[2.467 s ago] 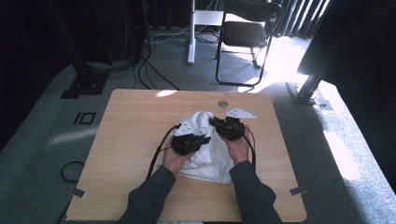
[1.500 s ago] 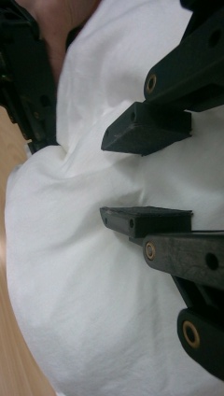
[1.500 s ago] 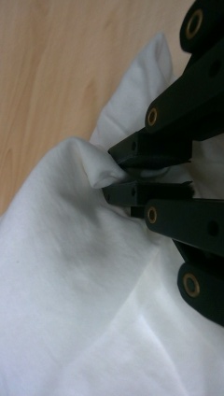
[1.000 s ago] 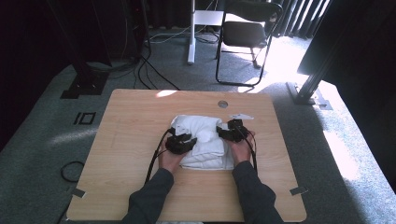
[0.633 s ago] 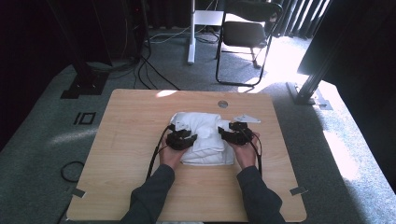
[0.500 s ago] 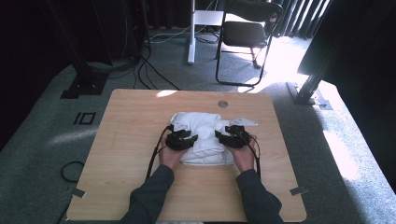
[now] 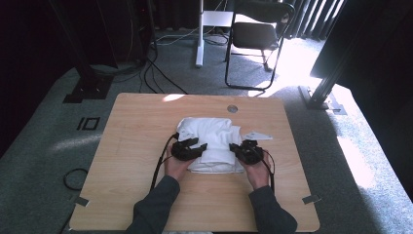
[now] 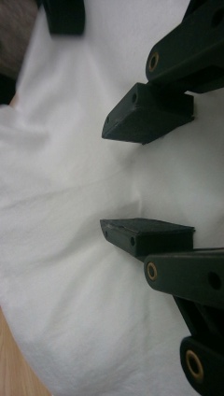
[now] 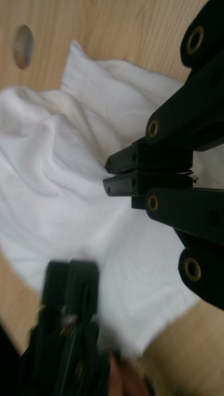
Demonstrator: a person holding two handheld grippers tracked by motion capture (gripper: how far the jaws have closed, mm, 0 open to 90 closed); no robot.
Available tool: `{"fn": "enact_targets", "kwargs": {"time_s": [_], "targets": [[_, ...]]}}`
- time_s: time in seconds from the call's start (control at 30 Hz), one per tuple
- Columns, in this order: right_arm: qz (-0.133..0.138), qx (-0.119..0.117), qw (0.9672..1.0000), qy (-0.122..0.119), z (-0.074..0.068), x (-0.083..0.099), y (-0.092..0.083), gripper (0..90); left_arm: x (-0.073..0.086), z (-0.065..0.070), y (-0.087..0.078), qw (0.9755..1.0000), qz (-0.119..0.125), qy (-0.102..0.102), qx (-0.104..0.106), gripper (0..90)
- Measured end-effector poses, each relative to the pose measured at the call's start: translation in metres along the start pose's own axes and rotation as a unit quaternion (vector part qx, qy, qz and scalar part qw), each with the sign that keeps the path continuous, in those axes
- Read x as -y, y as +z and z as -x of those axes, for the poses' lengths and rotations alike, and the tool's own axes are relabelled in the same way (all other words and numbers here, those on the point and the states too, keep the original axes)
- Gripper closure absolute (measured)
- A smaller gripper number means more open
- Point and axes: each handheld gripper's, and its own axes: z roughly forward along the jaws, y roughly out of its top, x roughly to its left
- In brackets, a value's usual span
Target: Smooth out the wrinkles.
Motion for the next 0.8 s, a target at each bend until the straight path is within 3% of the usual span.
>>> {"fn": "enact_targets", "kwargs": {"time_s": [0.07, 0.13, 0.2, 0.27, 0.33, 0.43, 0.53, 0.57, 0.63, 0.73, 0.8], "targets": [[0.010, 0.003, 0.9999, -0.004, -0.004, 0.007, -0.015, 87.9, 0.000, 0.003, -0.001, 1.0000, 0.000, 0.003, 0.008, 51.4], [-0.006, 0.017, 0.9998, -0.012, -0.007, 0.018, -0.016, 85.8, 0.001, 0.008, -0.001, 0.9999, -0.003, 0.013, 0.006, 51.0], [-0.043, 0.036, 0.9983, -0.013, -0.004, 0.035, -0.007, 83.5, 0.003, 0.015, -0.004, 0.9997, -0.002, 0.023, 0.003, 49.6], [-0.074, 0.047, 0.9962, 0.001, 0.004, 0.048, 0.001, 80.6, 0.005, 0.023, -0.011, 0.9993, 0.009, 0.035, 0.003, 49.6], [-0.083, 0.058, 0.9948, 0.013, 0.009, 0.054, 0.003, 70.9, 0.009, 0.030, -0.019, 0.9984, 0.013, 0.053, 0.016, 49.4], [-0.039, 0.070, 0.9965, 0.022, 0.013, 0.042, -0.007, 57.2, 0.015, 0.037, -0.022, 0.9974, 0.010, 0.065, 0.028, 48.4], [0.012, 0.065, 0.9976, 0.020, 0.011, 0.021, -0.014, 48.8, 0.022, 0.044, -0.023, 0.9976, 0.013, 0.061, 0.030, 48.3], [0.012, 0.065, 0.9976, 0.020, 0.011, 0.021, -0.014, 48.8, 0.022, 0.044, -0.023, 0.9976, 0.013, 0.061, 0.030, 48.2], [0.028, 0.060, 0.9978, 0.006, 0.004, 0.005, -0.013, 46.7, 0.026, 0.049, -0.027, 0.9973, 0.020, 0.062, 0.034, 48.2], [0.051, 0.064, 0.9966, -0.005, -0.007, -0.001, -0.014, 43.4, 0.031, 0.055, -0.030, 0.9964, 0.028, 0.071, 0.037, 48.3], [0.074, 0.080, 0.9939, -0.018, -0.014, -0.001, -0.019, 42.7, 0.032, 0.056, -0.030, 0.9959, 0.026, 0.079, 0.036, 48.2]]}}
